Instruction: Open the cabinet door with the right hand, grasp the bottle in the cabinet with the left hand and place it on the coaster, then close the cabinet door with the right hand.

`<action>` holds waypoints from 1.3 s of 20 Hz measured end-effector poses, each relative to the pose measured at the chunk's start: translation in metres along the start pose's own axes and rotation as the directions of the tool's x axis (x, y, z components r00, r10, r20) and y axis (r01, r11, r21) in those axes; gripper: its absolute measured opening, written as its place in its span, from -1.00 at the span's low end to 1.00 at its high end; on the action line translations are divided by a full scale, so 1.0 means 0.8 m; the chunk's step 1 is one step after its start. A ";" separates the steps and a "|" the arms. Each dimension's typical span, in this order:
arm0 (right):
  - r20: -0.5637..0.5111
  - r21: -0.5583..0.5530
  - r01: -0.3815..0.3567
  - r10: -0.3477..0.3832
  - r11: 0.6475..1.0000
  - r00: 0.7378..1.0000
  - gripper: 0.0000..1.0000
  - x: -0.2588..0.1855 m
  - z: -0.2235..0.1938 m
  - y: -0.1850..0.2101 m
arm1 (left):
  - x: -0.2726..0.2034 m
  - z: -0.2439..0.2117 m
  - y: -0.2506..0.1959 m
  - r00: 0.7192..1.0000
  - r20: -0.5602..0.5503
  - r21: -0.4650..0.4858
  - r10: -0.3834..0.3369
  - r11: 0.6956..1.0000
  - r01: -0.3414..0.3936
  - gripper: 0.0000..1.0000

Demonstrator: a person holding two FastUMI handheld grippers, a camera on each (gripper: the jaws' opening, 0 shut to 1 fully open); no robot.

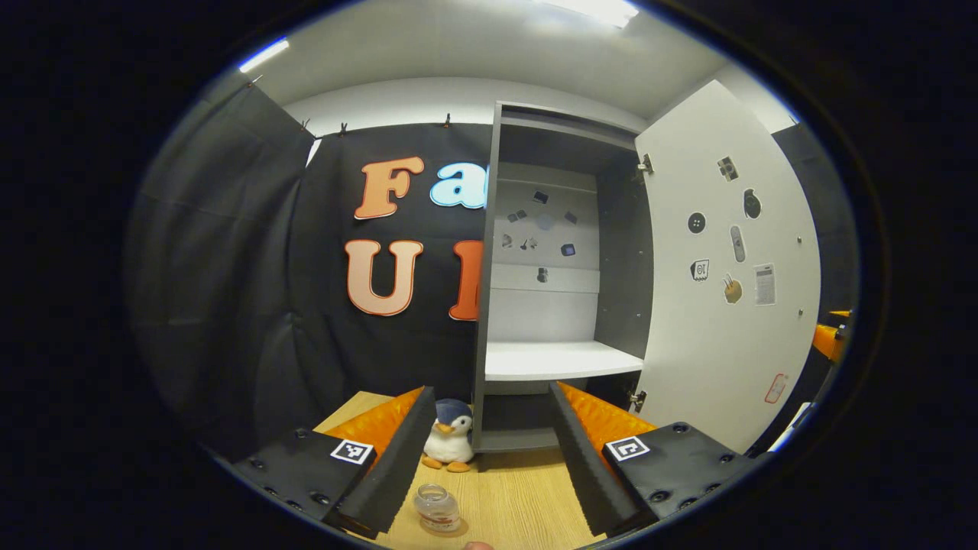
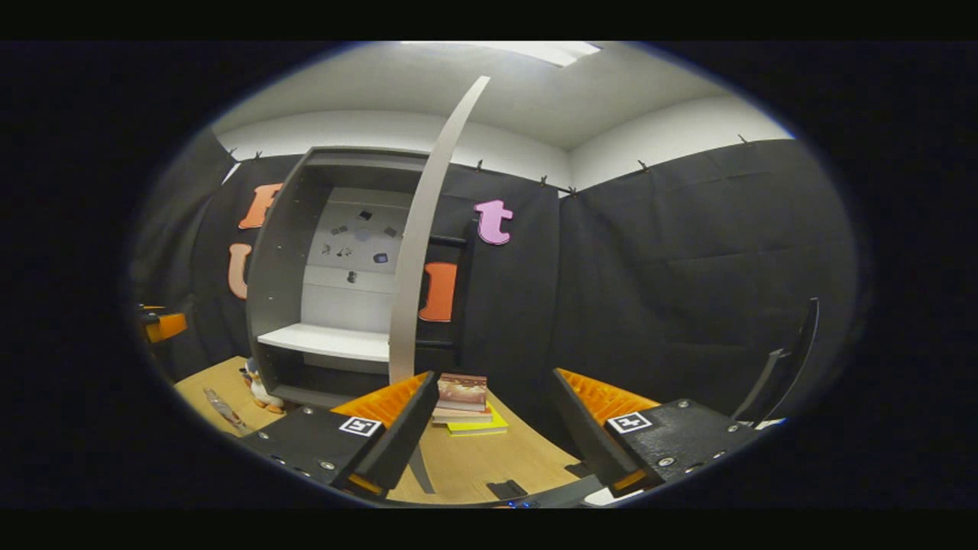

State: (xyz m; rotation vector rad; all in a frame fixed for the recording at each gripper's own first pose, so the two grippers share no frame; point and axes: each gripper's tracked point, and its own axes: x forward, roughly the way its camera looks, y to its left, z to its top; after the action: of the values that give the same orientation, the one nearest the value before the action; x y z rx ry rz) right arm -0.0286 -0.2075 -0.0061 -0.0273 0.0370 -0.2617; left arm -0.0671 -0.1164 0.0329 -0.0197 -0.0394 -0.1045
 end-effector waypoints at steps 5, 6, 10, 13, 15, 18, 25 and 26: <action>-0.006 0.120 -0.137 0.139 0.983 0.990 0.76 -0.012 0.012 0.061 | 0.007 0.002 0.009 1.000 0.007 0.006 -0.001 1.000 0.001 0.89; -0.005 0.142 -0.176 0.178 0.974 0.984 0.75 -0.014 0.013 0.082 | 0.009 0.005 0.011 1.000 0.014 0.004 -0.003 1.000 0.003 0.89; 0.025 0.110 -0.268 0.267 0.957 0.963 0.76 -0.008 0.027 0.141 | 0.021 0.003 0.027 1.000 0.023 -0.014 0.000 1.000 0.001 0.89; 0.036 0.094 -0.319 0.317 0.943 0.948 0.60 -0.003 0.036 0.181 | 0.034 -0.003 0.050 1.000 0.014 -0.019 0.013 1.000 -0.013 0.89; 0.045 0.098 -0.347 0.344 0.933 0.938 0.75 0.005 0.042 0.207 | 0.044 -0.004 0.061 1.000 0.015 -0.016 0.019 1.000 -0.018 0.90; 0.048 0.111 -0.393 0.390 0.913 0.920 0.60 0.012 0.045 0.250 | 0.057 -0.001 0.079 1.000 0.019 -0.009 0.019 1.000 -0.018 0.89; 0.050 0.120 -0.486 0.483 0.866 0.874 0.48 0.052 0.054 0.361 | 0.083 -0.010 0.123 1.000 0.015 -0.012 0.024 1.000 -0.024 0.89; 0.045 0.121 -0.498 0.496 0.859 0.867 0.37 0.060 0.055 0.380 | 0.083 -0.011 0.131 0.999 0.015 -0.016 0.028 0.999 -0.028 0.89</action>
State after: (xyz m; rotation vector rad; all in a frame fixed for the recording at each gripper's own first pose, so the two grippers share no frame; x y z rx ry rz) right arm 0.0975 0.0743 0.0263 0.1099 0.0135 0.2584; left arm 0.0100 -0.0192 0.0247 -0.0369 -0.0539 -0.0766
